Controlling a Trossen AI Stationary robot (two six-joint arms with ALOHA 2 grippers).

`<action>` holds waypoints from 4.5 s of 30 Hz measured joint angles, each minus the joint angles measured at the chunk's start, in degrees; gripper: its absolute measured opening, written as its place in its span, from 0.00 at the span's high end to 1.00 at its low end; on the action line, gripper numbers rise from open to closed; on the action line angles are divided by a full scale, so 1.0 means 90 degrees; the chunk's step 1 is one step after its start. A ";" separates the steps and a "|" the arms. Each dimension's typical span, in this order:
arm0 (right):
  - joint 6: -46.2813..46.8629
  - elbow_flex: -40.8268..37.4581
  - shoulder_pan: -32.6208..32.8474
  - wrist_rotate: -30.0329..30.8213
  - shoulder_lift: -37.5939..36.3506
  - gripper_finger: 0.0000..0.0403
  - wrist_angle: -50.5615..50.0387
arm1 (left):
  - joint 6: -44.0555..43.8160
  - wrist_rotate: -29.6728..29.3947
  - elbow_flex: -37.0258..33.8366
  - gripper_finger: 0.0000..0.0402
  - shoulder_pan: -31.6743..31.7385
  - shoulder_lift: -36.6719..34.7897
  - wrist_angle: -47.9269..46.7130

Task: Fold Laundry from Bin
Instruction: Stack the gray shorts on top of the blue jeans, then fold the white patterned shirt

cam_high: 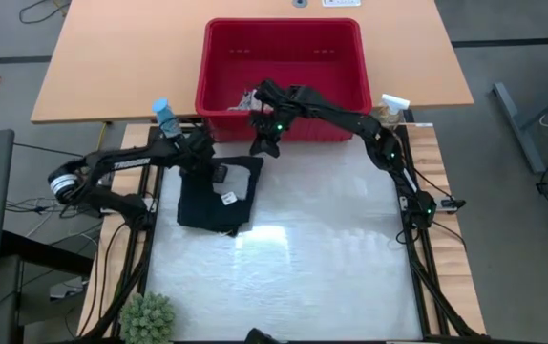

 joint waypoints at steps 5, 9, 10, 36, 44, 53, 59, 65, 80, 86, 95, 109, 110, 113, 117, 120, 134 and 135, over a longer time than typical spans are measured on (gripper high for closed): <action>-0.0136 0.0018 -0.0012 0.0006 -0.0090 0.84 -0.0145 | -0.0107 -0.0169 -0.0002 1.00 0.0002 -0.0777 -0.0871; -0.0147 0.0018 0.0095 0.0001 -0.0095 0.84 -0.0142 | -0.0271 -0.0468 -0.0005 1.00 -0.0002 -0.1180 -0.1206; -0.0128 0.0018 0.0119 0.0001 -0.0095 0.84 -0.0150 | -0.0242 -0.0482 -0.0005 1.00 -0.0006 -0.1227 -0.1292; -0.0219 0.0005 0.0642 0.0030 -0.0575 0.84 -0.0298 | 0.0262 -0.1319 -0.0005 0.59 -0.0454 -0.1934 -0.2036; -0.0217 0.0005 0.0492 0.0034 -0.1447 0.84 -0.0567 | -0.0298 -0.1074 -0.0005 0.61 -0.0572 -0.2866 -0.1866; -0.0173 0.0010 0.0511 0.1037 -0.3104 0.84 -0.0858 | -0.1480 -0.1971 0.0002 0.98 -0.1815 -0.2859 0.0772; -0.0144 0.0018 0.0679 0.2395 -0.4255 0.84 -0.0828 | -0.1579 -0.3042 0.0002 1.00 -0.2609 -0.1732 0.1700; 0.0029 0.0015 0.0857 0.3209 -0.4865 0.84 -0.0703 | -0.1510 -0.3011 0.0114 1.00 -0.2975 -0.0366 0.2538; 0.0177 0.0005 0.0882 0.3205 -0.5090 0.84 -0.0918 | -0.1125 -0.2839 0.0406 1.00 -0.3053 0.1343 0.1722; 0.0178 0.0005 0.0880 0.3206 -0.5090 0.84 -0.0941 | -0.1243 -0.2950 0.0365 1.00 -0.3034 0.1332 0.0952; 0.0191 -0.0017 0.0878 0.3202 -0.5090 0.84 -0.1001 | -0.1771 -0.3118 -0.0410 1.00 -0.2684 0.0200 0.0334; 0.0138 -0.0019 0.0878 0.3175 -0.5078 0.84 -0.0926 | -0.1271 -0.3122 -0.0797 0.95 -0.2453 -0.1709 0.0110; 0.0140 -0.0019 0.0878 0.3175 -0.5078 0.84 -0.0926 | -0.1273 -0.3121 -0.0797 0.93 -0.2453 -0.1833 0.0069; 0.0138 -0.0021 0.0878 0.3175 -0.5078 0.84 -0.0928 | -0.1198 -0.2966 -0.0797 0.83 -0.2453 -0.2107 0.0078; 0.0118 -0.0019 0.0849 0.3386 -0.5000 0.84 -0.0918 | -0.1294 -0.2497 -0.0797 0.68 -0.2442 -0.2499 0.0496; 0.0069 -0.0019 0.0622 0.4011 -0.4755 0.83 -0.0933 | -0.1461 -0.2232 -0.0797 0.59 -0.2385 -0.2999 0.1382; -0.0333 -0.0016 -0.1013 0.4676 -0.2447 0.61 0.1846 | 0.0502 -0.4544 -0.0784 0.50 -0.2265 -0.4580 0.5063; -0.0333 -0.0016 -0.1150 0.4905 -0.2269 0.62 0.2044 | 0.0646 -0.4758 -0.0784 0.50 -0.2249 -0.4572 0.5102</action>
